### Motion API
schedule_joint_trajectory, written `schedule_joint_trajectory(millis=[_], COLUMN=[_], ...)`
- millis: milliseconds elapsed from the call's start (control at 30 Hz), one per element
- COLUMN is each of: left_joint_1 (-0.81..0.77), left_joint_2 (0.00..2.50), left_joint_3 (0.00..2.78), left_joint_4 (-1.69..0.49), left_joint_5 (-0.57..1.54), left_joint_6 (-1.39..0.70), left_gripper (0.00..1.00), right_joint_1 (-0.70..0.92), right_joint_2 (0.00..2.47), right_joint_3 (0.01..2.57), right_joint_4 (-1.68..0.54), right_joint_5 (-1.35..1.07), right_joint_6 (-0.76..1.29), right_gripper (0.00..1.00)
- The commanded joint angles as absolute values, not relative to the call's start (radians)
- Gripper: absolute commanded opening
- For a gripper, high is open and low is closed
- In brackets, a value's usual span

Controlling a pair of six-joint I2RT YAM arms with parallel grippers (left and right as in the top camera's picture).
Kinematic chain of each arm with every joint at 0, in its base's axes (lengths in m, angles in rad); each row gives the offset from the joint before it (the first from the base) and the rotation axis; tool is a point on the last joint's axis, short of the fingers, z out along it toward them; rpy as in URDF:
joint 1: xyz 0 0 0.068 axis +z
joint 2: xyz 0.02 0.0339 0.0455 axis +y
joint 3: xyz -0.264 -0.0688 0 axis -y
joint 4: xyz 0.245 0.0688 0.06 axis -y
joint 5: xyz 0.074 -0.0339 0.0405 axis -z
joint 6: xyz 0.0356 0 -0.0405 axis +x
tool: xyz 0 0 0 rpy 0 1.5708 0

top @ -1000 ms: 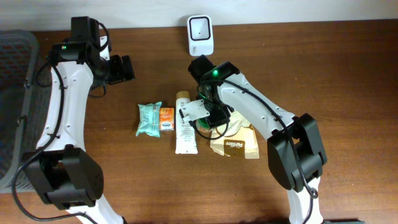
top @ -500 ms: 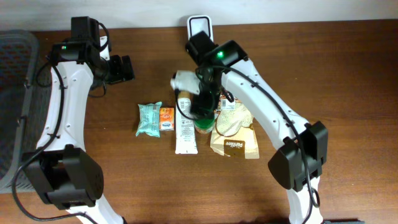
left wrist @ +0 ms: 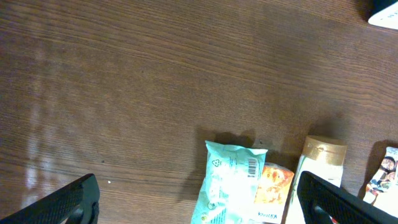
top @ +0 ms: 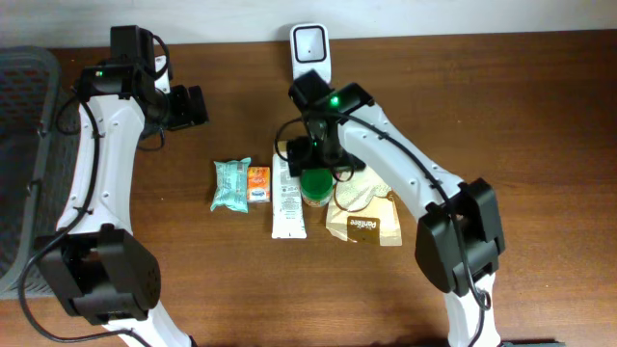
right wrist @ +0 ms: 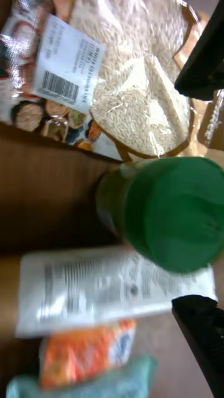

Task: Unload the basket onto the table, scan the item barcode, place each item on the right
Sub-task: 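Lower the right gripper onto the jar lid and grasp the jar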

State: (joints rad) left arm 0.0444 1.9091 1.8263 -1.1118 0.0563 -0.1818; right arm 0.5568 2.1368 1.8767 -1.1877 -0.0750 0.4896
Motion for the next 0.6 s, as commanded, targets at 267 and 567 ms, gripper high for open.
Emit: schedule_joint_trajectory(millis=[267, 567], left_joint_1=[0.049, 0.049], left_joint_2=[1.885, 1.885], left_joint_3=[1.834, 1.834], left_joint_4=[-1.113, -1.113], left_joint_5=[0.064, 0.064], left_joint_6=[-0.170, -0.170], left_gripper=[0.99, 0.99], right_joint_1=[0.583, 0.595], right_joint_2=[2.141, 2.141], right_joint_3=[1.810, 1.766], right_joint_4=[-1.135, -1.120], right_joint_5=[-0.037, -0.025], right_joint_6=[0.600, 0.603], right_gripper=[0.96, 0.75])
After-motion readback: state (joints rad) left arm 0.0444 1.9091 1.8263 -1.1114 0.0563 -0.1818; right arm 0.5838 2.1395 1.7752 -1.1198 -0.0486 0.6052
